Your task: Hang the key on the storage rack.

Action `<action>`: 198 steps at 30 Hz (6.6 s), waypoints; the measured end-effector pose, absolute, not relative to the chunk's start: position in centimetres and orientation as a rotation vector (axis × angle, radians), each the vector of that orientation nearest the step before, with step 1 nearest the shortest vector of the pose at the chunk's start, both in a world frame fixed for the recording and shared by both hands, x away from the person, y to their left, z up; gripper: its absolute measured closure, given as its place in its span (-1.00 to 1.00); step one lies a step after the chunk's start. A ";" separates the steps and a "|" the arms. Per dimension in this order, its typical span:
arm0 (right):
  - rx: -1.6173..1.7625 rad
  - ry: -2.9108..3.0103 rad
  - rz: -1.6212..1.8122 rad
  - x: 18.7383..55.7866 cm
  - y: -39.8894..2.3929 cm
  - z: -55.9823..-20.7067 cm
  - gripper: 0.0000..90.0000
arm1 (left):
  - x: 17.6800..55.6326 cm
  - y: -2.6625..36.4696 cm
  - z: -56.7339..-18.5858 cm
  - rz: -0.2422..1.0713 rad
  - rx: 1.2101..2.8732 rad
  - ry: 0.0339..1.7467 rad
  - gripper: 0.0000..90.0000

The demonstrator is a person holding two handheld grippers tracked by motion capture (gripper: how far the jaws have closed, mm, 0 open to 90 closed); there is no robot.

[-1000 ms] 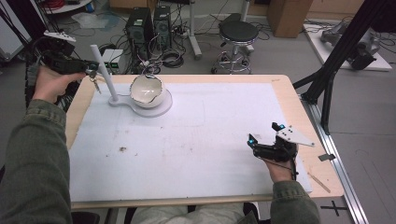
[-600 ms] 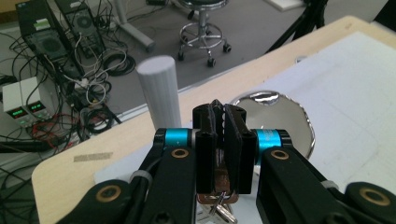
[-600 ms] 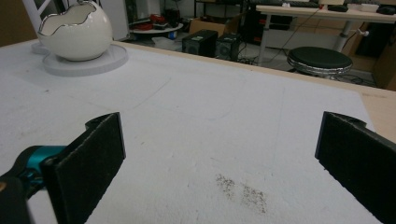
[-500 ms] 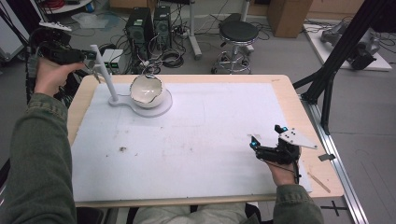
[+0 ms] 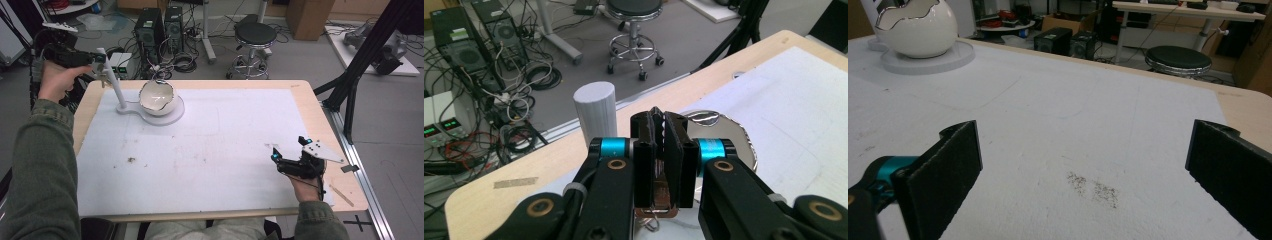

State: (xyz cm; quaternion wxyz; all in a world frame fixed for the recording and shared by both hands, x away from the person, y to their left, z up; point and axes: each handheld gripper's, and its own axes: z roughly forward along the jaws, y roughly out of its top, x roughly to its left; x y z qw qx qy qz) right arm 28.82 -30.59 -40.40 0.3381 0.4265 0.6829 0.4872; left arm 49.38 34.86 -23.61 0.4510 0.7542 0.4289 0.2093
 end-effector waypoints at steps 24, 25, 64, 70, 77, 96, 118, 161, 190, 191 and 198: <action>1.120 1.791 1.261 28.8 -30.6 -40.5 -0.99 | 49.7 33.1 -23.9 0.550 1.850 1.128 0.84; 1.119 1.794 1.261 28.8 -30.6 -40.5 -0.99 | 49.6 32.8 -23.8 0.547 1.854 1.129 0.84; 1.102 1.801 1.281 29.3 -30.3 -40.3 -0.99 | 47.7 31.8 -25.7 0.509 1.759 1.165 -0.96; 1.105 1.802 1.281 29.3 -30.3 -40.3 -0.99 | 46.8 31.1 -25.9 0.521 1.759 1.155 -0.96; 1.111 1.804 1.285 29.3 -30.3 -40.3 -0.99 | 45.9 30.1 -25.9 0.536 1.797 1.139 -0.96; 1.112 1.802 1.283 29.2 -30.4 -40.3 -0.99 | 42.8 30.3 -28.5 0.554 1.750 1.183 -0.96; 1.100 1.804 1.294 29.4 -30.3 -40.2 -0.99 | 39.0 31.4 -31.0 0.584 1.716 1.223 -0.96; 1.093 1.797 1.293 29.3 -30.5 -40.1 -0.99 | 32.4 31.3 -36.2 0.653 1.688 1.221 -0.96; 1.096 1.805 1.282 29.4 -30.2 -40.1 -0.99 | 28.4 32.4 -41.1 0.841 1.444 1.323 -0.96; 1.092 1.808 1.281 29.4 -30.2 -40.1 -0.99 | 28.2 32.4 -41.2 0.853 1.434 1.332 -0.96; 1.089 1.816 1.272 29.5 -30.0 -40.2 -0.99 | 28.2 32.2 -41.5 0.858 1.429 1.339 -0.96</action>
